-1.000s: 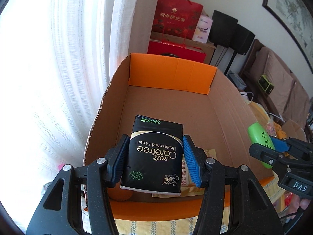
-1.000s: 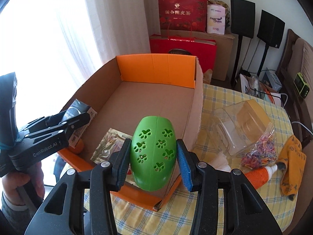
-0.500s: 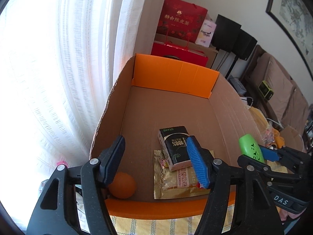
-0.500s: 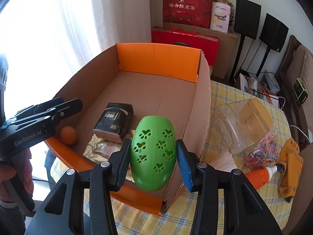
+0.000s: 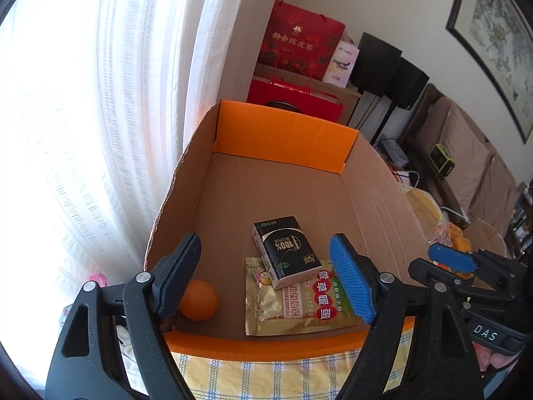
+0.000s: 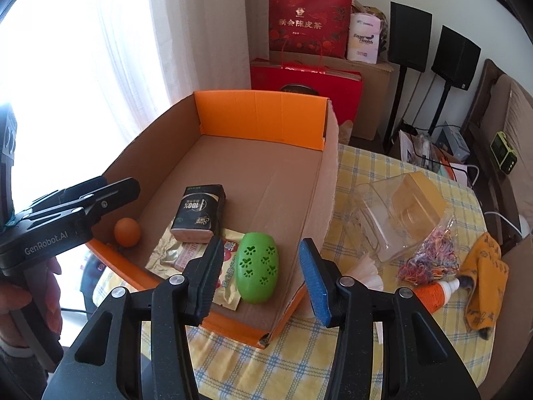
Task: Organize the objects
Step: 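Lower the green egg into the box and open the right tool, then move the left tool toward the orange tube on the table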
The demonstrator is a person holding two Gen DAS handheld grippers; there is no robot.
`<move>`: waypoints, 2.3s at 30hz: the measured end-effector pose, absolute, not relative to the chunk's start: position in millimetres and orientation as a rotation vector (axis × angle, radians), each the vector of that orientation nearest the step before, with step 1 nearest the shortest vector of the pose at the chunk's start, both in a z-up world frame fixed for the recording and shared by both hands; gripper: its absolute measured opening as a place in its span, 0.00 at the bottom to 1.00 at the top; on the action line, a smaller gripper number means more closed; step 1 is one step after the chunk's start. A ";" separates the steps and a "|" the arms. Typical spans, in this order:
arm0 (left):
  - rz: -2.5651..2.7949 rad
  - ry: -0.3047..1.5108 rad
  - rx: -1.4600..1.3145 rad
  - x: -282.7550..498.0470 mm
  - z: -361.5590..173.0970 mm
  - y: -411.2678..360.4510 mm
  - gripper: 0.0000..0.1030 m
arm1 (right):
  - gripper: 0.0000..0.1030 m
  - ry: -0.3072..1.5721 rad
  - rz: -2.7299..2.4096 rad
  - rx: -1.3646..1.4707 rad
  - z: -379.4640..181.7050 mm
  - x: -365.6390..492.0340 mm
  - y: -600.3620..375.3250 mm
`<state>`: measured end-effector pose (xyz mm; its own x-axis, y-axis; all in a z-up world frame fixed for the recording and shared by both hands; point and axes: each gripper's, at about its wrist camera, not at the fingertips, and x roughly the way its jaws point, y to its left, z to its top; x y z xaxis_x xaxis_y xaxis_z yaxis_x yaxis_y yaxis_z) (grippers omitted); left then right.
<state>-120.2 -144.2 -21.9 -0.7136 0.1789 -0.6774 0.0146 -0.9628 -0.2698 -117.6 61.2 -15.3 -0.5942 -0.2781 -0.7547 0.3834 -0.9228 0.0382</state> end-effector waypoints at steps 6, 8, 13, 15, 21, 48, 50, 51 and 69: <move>2.797 -0.354 -1.174 -130.7 -15.5 -137.7 0.79 | 0.51 0.149 -2.529 1.128 -3.4 -112.3 76.7; 2.780 -0.308 -1.208 -138.7 -13.7 -132.1 0.79 | 0.51 0.143 -2.536 1.126 -0.6 -111.1 83.1; 2.718 -0.205 -1.316 -159.5 -12.7 -112.7 0.79 | 0.51 0.132 -2.551 1.129 2.3 -108.4 97.0; 2.713 -0.204 -1.330 -165.1 -11.3 -108.2 0.79 | 0.53 0.130 -2.555 1.130 2.3 -107.2 101.4; 2.674 -0.297 -1.258 -160.2 0.4 -98.7 0.80 | 0.71 0.087 -2.578 1.146 -0.9 -107.3 121.3; 2.482 -0.142 -1.041 -107.5 13.2 22.3 0.91 | 0.80 -0.108 -2.803 1.248 -4.5 -97.5 264.6; 2.474 -0.143 -1.049 -105.9 8.3 24.0 0.91 | 0.80 -0.123 -2.798 1.259 -8.8 -97.6 267.8; 2.471 -0.148 -1.056 -105.1 6.0 24.8 0.91 | 0.80 -0.126 -2.795 1.265 -11.3 -97.3 268.5; 2.445 -0.104 -1.044 -83.4 -8.8 35.4 0.91 | 0.69 -0.175 -2.723 1.355 -47.7 -109.8 262.4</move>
<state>-83.4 35.4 -8.8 -0.5964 0.4538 -0.6621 -0.3958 -0.8839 -0.2493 -109.8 262.4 -47.7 -0.6010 -0.1357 -0.7877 0.0338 -0.9889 0.1446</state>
